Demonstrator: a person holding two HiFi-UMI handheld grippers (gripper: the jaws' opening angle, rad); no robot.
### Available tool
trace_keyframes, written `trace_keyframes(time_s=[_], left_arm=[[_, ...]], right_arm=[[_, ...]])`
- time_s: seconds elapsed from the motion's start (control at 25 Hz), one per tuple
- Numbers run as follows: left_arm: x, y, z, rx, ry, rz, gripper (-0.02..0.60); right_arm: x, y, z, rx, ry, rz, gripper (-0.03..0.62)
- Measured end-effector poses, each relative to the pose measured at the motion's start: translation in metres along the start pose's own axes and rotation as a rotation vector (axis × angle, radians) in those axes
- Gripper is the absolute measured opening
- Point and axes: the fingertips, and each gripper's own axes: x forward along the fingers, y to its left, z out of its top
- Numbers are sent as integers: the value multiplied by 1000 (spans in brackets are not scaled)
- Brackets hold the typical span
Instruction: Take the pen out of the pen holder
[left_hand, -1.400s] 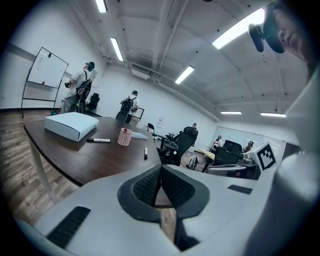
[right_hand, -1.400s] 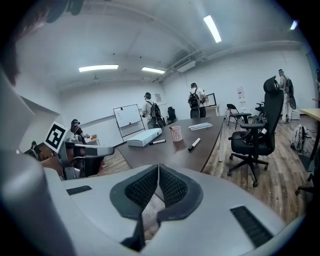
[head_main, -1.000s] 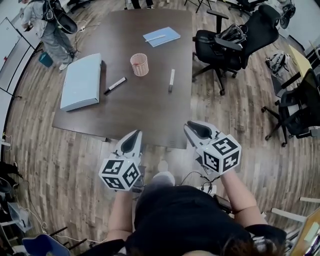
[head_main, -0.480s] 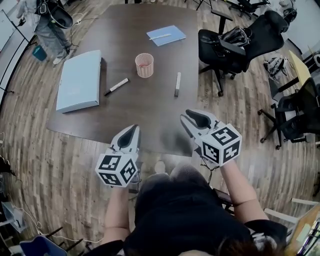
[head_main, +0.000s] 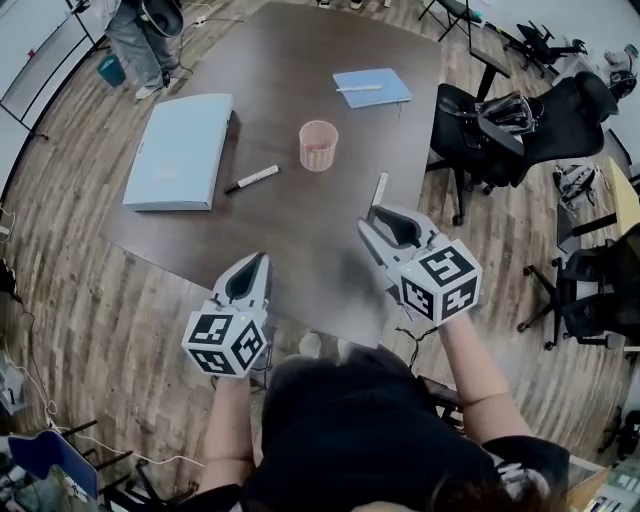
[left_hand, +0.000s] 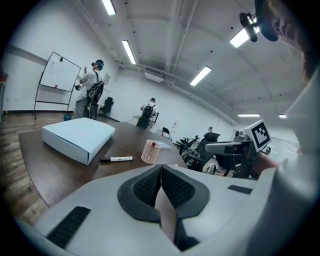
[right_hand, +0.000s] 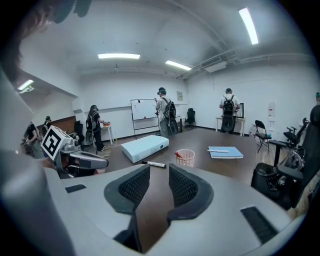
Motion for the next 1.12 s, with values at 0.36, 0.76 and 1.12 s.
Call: trace_keyframes(time_s=[0.36,0.76,1.12], left_arm=[[39,-12,11,-54,-39,135,29],[59,0,26,-72,-74,279,29],[66,7,30,-88,-74,356,29]], right_arm=[[59,-42,20,-116,3,158,121],[125,-55,21,-280,37,251,123],[171,-54,20,-432,49,274,124]])
